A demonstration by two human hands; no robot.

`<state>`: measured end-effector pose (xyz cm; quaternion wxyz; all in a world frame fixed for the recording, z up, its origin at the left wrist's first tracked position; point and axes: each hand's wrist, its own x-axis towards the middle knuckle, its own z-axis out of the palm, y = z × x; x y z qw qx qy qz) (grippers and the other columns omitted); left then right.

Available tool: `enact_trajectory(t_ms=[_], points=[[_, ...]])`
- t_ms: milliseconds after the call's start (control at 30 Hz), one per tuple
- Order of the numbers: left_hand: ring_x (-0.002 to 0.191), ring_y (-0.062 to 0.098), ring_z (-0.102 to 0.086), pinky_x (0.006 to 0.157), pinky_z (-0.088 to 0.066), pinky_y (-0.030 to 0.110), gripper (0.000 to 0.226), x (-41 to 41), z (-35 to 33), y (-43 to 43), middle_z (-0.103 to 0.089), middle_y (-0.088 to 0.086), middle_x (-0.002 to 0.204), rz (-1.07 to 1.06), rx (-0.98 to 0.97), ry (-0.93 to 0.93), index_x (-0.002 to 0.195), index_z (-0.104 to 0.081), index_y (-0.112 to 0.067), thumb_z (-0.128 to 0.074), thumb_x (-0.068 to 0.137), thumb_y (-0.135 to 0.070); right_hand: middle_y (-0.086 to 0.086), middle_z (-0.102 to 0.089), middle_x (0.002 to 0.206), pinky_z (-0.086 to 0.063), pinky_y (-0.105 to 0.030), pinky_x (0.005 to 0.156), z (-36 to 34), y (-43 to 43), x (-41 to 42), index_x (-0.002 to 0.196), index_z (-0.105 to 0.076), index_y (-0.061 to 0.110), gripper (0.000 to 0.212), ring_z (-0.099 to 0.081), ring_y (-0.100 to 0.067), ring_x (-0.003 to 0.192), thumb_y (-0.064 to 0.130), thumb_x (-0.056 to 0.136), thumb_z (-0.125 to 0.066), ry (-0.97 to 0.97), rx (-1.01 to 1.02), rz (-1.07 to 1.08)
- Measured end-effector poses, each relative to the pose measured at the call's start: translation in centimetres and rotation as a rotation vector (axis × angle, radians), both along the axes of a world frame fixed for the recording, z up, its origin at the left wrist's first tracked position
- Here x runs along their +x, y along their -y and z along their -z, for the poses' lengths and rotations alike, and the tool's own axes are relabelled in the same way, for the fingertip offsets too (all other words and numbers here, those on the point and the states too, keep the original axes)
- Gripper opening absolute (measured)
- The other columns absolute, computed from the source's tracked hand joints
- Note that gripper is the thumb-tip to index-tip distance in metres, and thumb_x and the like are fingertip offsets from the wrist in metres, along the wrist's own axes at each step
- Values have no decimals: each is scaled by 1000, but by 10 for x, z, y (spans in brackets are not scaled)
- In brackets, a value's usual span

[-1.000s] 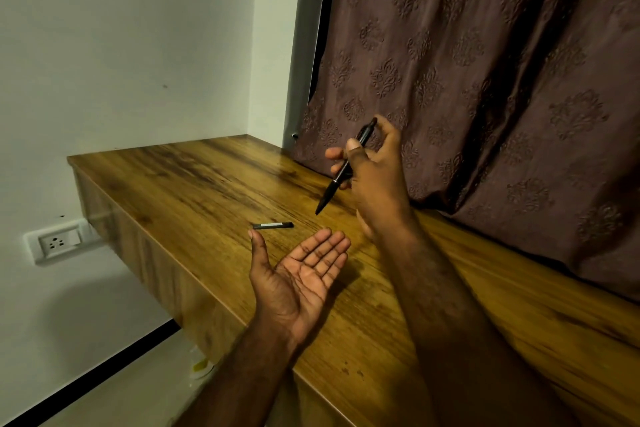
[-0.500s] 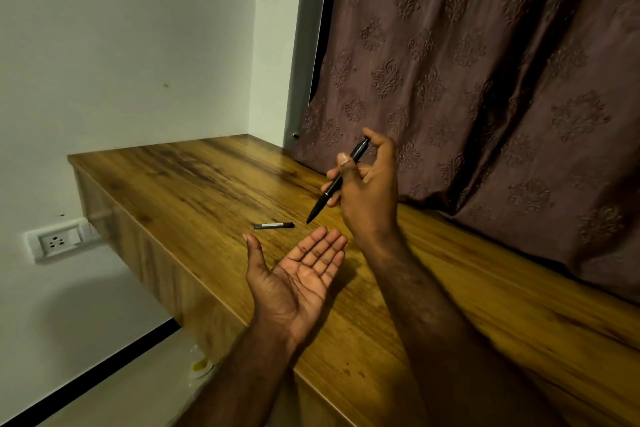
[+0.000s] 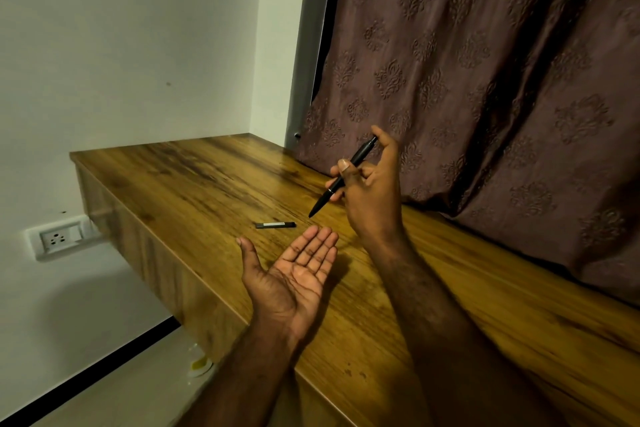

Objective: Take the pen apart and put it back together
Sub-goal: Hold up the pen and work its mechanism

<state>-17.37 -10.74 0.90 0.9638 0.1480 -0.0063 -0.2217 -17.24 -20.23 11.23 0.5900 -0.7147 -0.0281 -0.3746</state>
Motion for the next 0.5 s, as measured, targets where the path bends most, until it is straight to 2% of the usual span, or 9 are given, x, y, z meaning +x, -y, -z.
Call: enact_trajectory(t_ms=[133,267,367,500], points=[[112,40,-62,102,-44,46,106,-1,0,-1,-61,32,123,-14,-11,-4,124,-53,10,-38,75,-82,-8,-68,83,-49,-23,48,4,-1,2,137,-34,27,51,-67,-17,66,4,95,-54,20,-3,-16],[112,40,-63,101,-44,46,105,-1,0,-1,-61,32,122,-24,-10,-5,123,-52,11,-37,75,-82,-11,-69,85,-51,-24,52,6,-1,3,139,-31,27,54,-67,-15,66,5,95,-53,24,43,-40],[113,40,-62,102,-44,46,105,0,0,-1,-61,32,122,-18,-14,-8,123,-53,10,-38,75,-82,-11,-68,84,-50,-23,48,7,0,5,138,-35,25,51,-66,-17,66,5,95,-54,10,55,-36],[111,40,-63,100,-44,47,106,0,-1,-1,-62,32,121,-13,-20,-7,123,-53,11,-39,74,-82,-10,-69,84,-51,-22,50,9,-1,5,140,-32,26,55,-66,-14,65,4,95,-54,-2,90,-49]])
